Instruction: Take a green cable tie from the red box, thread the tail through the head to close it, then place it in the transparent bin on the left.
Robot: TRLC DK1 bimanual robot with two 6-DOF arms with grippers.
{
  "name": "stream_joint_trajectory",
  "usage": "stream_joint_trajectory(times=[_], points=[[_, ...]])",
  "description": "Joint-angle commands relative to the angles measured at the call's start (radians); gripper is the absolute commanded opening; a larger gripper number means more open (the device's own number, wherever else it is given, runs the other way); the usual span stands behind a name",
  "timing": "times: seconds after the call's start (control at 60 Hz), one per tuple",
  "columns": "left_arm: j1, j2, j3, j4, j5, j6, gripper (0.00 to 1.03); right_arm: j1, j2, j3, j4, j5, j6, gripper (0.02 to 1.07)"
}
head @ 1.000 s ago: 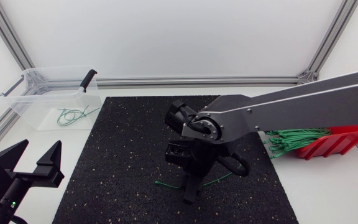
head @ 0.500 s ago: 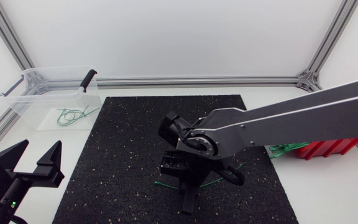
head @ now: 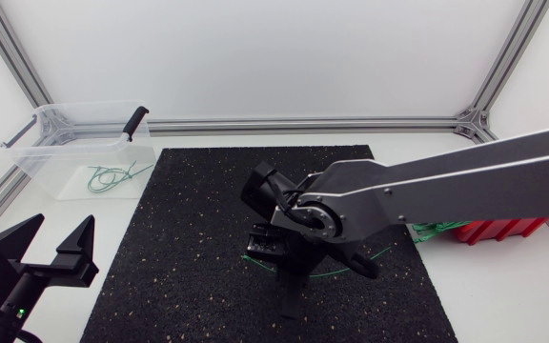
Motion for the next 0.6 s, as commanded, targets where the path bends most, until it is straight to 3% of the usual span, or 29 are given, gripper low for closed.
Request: stream_joint_trajectory(times=[0.0, 0.35, 0.417, 0.583], points=[[-0.003, 0.010, -0.038, -0.027, 0.002, -0.023, 0.99, -0.004, -0.029, 0.003, 0.019, 0.048, -0.008, 0.08], [-0.004, 0.010, -0.038, -0.027, 0.002, -0.023, 0.99, 0.134, 0.134, -0.115, 0.454, 0.690, -0.045, 0.08], [-0.004, 0.010, -0.038, -0.027, 0.002, -0.023, 0.99, 0.154, 0.186, -0.129, 0.502, 0.722, -0.070, 0.08], [-0.004, 0.010, -0.038, -0.027, 0.002, -0.024, 0.99, 0.207, 0.238, -0.142, 0.487, 0.729, -0.074, 0.08]])
